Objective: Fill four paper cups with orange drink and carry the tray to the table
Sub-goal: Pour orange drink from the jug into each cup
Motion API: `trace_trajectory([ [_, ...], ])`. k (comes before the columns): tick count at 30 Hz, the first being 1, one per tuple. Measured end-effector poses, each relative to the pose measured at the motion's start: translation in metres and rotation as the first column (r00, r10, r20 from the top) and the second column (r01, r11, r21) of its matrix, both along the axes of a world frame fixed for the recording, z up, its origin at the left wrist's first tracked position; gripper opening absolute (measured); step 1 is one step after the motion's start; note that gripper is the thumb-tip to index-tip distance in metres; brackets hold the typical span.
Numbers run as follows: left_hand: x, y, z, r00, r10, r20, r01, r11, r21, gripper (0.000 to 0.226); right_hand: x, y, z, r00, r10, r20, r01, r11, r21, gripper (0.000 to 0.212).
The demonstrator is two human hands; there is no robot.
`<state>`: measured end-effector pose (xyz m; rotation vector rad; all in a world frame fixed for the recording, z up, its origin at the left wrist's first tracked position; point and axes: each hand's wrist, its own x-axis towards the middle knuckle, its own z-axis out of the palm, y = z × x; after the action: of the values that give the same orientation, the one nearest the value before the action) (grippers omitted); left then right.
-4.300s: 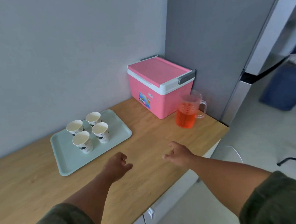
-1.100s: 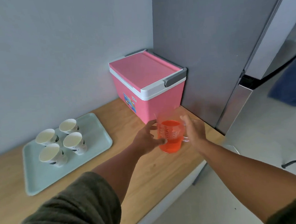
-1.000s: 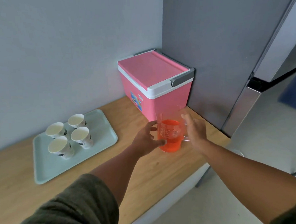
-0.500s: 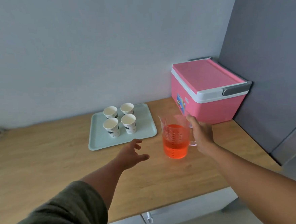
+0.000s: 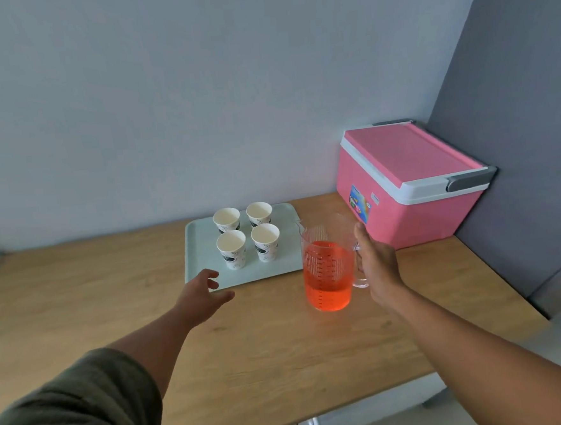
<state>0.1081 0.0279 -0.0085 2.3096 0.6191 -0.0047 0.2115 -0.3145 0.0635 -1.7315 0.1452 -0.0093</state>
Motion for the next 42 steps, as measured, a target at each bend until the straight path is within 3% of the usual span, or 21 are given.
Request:
trace_trajectory([
  [4,0.019,0.030,-0.005,0.999,-0.039,0.018,0.040,0.999,-0.014,0.068,-0.007,0.019,-0.001,0.996,-0.079,0.050,0.081,0.996,-0.038,0.043],
  [14,0.070,0.063,-0.014,0.987,-0.149,0.054,0.155,0.980,-0.123,0.081,-0.049,0.061,0.010,0.948,-0.317,0.009,0.317,0.948,-0.017,0.055],
  [19,0.087,0.061,-0.018,0.986,-0.145,0.080,0.157,0.972,-0.175,0.089,-0.065,0.066,0.013,0.942,-0.334,-0.021,0.333,0.942,-0.042,0.069],
  [27,0.104,0.049,-0.016,0.985,-0.088,0.148,0.126,0.955,-0.268,0.085,-0.075,0.060,0.011,0.927,-0.374,-0.034,0.370,0.926,-0.079,0.056],
  [32,0.100,0.049,-0.015,0.981,-0.084,0.173,0.129,0.953,-0.273,0.077,-0.078,0.052,0.009,0.919,-0.392,-0.038,0.386,0.916,-0.111,0.054],
  [42,0.048,0.037,-0.005,0.943,-0.189,0.275,0.229,0.966,-0.121,0.067,-0.082,0.027,0.012,0.932,-0.363,-0.008,0.357,0.918,-0.172,0.055],
])
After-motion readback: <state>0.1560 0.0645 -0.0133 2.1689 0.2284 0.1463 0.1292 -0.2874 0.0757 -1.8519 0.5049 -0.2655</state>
